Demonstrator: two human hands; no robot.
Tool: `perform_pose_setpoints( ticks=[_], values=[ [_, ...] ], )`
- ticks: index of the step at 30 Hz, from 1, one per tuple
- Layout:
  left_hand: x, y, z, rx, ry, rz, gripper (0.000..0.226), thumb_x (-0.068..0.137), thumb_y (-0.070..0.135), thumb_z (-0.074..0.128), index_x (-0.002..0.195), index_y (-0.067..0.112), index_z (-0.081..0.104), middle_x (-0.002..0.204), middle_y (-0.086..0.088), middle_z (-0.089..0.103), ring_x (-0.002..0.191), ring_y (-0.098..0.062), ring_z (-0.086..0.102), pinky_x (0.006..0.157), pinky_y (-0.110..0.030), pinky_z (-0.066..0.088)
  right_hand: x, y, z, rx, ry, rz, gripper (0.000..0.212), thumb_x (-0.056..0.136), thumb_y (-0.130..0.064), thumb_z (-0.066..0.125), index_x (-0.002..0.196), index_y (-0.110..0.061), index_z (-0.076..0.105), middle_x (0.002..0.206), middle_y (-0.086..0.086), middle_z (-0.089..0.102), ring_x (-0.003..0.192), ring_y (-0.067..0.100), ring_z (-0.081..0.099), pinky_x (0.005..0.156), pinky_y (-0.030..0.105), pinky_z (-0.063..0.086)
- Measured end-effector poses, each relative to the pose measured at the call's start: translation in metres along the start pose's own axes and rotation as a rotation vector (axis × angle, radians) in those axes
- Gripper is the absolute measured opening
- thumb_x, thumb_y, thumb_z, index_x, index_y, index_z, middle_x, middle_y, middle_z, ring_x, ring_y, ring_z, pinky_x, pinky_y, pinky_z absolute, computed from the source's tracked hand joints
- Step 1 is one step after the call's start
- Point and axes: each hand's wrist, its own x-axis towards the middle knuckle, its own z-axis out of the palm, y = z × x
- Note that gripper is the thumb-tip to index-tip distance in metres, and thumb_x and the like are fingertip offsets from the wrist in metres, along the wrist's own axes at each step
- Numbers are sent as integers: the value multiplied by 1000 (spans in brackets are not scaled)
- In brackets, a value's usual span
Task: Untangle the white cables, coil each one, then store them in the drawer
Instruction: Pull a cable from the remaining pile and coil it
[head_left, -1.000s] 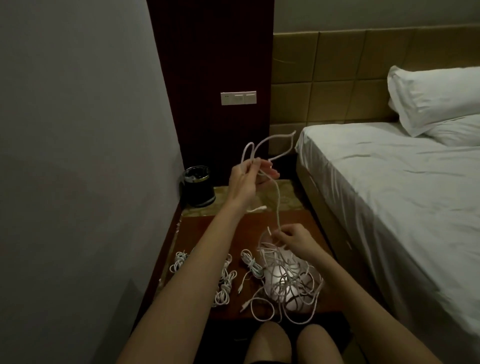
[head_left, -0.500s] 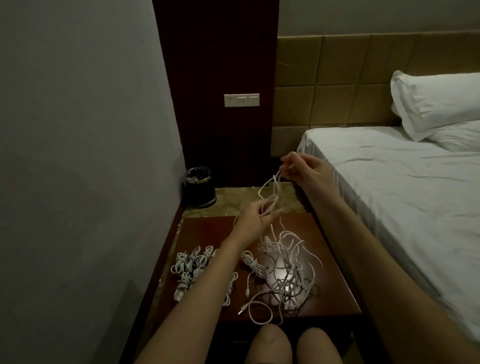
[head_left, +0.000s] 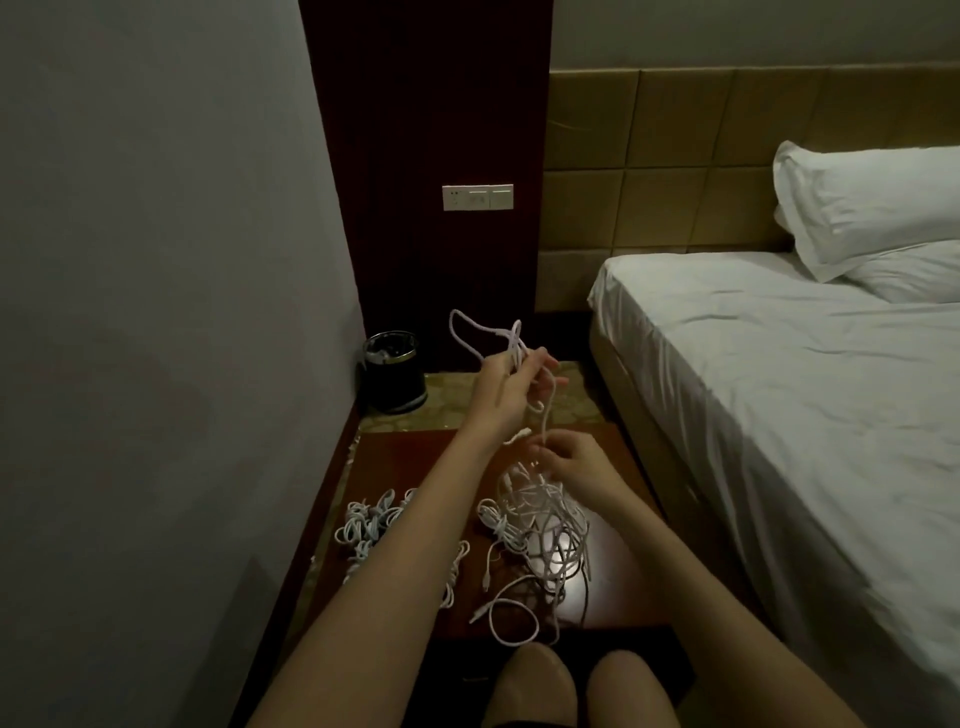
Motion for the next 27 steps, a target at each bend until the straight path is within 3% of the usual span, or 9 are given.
perform_pose_setpoints(
  ticks=[4, 9, 14, 15, 17, 19, 22, 24, 27],
  values=[
    [-1, 19, -12, -29, 50, 75, 27, 102, 18, 45, 82, 12, 62, 61, 3, 61, 74, -16, 71, 74, -32, 53, 7, 29, 1, -106, 95, 156, 22, 93, -15, 62, 74, -23, 69, 69, -5, 68, 63, 8, 63, 66, 29, 52],
    [-4, 14, -27, 42, 195, 109, 27, 102, 25, 45, 82, 19, 60, 63, 7, 61, 71, -12, 67, 65, -24, 49, 8, 30, -13, 16, 208, 145, 18, 95, -14, 59, 85, -10, 73, 72, 0, 69, 63, 8, 63, 58, 17, 48],
    [-17, -31, -22, 240, 43, 37, 5, 94, 13, 61, 95, 9, 64, 85, -13, 63, 75, -10, 61, 64, -15, 48, 11, -10, -31, 259, 382, -23, 20, 94, -20, 60, 79, -15, 72, 70, 1, 69, 62, 9, 63, 58, 21, 49],
    [-19, -36, -19, 257, 21, 25, 11, 91, 12, 65, 97, 4, 63, 86, -18, 63, 71, -5, 60, 62, -13, 47, 11, -21, -35, 272, 393, -70, 20, 93, -18, 62, 76, -18, 71, 67, -1, 68, 60, 6, 62, 57, 20, 49],
    [-21, -43, -10, 250, -24, 3, 16, 87, 11, 70, 99, 2, 62, 76, -5, 61, 58, 6, 57, 56, -10, 43, 11, -40, -39, 277, 393, -161, 19, 92, -12, 64, 76, -19, 71, 65, -5, 67, 58, 3, 61, 59, 18, 49],
    [-21, -42, 0, 211, -62, -21, 12, 89, 11, 68, 101, 9, 66, 72, 8, 62, 59, 5, 60, 58, -12, 46, 7, -57, -41, 278, 360, -233, 16, 90, -8, 64, 79, -18, 70, 64, -7, 68, 60, 0, 63, 60, 14, 49],
    [-17, -39, 9, 165, -41, -42, 11, 93, 19, 64, 85, 21, 71, 68, 9, 68, 65, -5, 66, 62, -25, 54, 5, -68, -42, 292, 324, -269, 13, 89, -6, 65, 83, -17, 69, 70, -5, 69, 63, -1, 65, 61, 12, 49],
    [-16, -39, 10, 227, -17, -29, 22, 93, 30, 64, 71, 27, 66, 55, 14, 62, 52, 0, 58, 53, -23, 46, 5, -66, -45, 337, 339, -259, 10, 89, -7, 65, 84, -14, 71, 69, -5, 70, 64, 1, 65, 60, 14, 50],
    [-15, -40, 5, 169, 38, -6, 15, 92, 27, 66, 85, 14, 69, 62, 11, 63, 52, 4, 57, 54, -14, 42, 4, -54, -47, 335, 358, -215, 9, 91, -11, 64, 89, -7, 72, 72, 0, 71, 64, 5, 66, 61, 16, 52]
  ],
)
